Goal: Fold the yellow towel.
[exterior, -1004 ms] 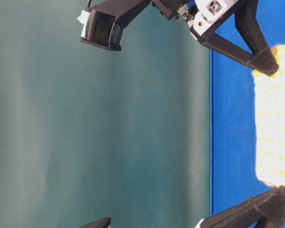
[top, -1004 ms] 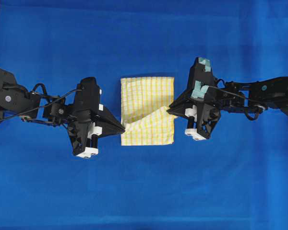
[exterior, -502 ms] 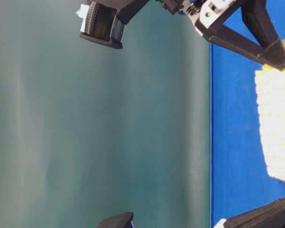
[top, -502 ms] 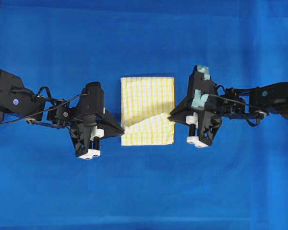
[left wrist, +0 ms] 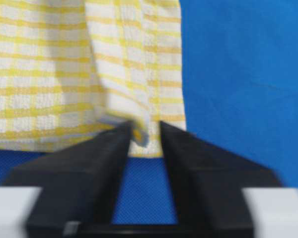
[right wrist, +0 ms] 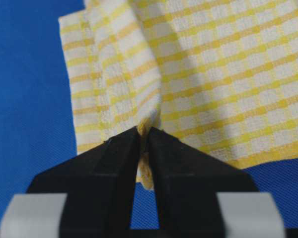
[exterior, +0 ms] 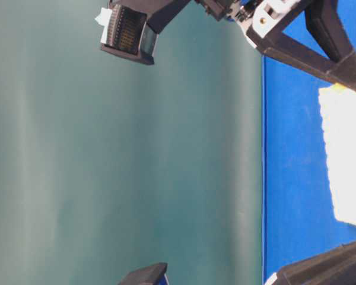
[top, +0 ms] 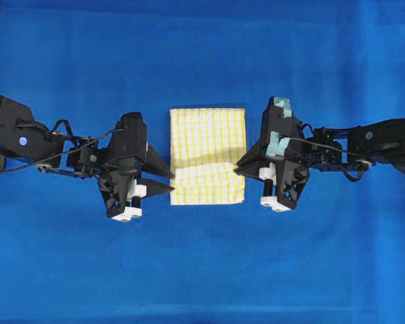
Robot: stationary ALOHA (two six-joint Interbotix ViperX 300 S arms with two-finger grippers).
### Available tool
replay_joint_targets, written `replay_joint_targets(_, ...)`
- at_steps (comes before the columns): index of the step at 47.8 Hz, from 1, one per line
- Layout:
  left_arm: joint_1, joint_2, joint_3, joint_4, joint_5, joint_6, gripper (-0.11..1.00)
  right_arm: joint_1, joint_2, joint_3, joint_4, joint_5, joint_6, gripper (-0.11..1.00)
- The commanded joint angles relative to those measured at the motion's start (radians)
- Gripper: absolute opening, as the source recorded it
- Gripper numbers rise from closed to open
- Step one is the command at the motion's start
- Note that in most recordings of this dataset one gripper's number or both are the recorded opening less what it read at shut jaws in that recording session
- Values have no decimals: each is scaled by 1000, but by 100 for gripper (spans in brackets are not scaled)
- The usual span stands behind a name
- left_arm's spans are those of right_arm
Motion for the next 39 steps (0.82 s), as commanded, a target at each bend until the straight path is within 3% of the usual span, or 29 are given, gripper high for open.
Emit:
replay_joint_targets(1, 5, -28, -9, 0, 2, 5, 37, 9, -11, -21, 3, -3, -2, 23)
replay_joint_targets(7, 12, -69, -5, 2, 44, 6, 58, 14, -11, -23, 3, -3, 0, 61)
replay_joint_targets(11, 21, -115, 0, 3, 98, 6, 61, 17, -20, -23, 2, 0, 0, 79)
replay_joint_targets(24, 38, -265, 31, 11, 183, 18, 60, 12, -150, -5, -38, 71, -23, 73)
replay_joint_targets(39, 38, -482, 132, 11, 176, 83, 60, -41, -460, 101, -118, 178, -71, 73)
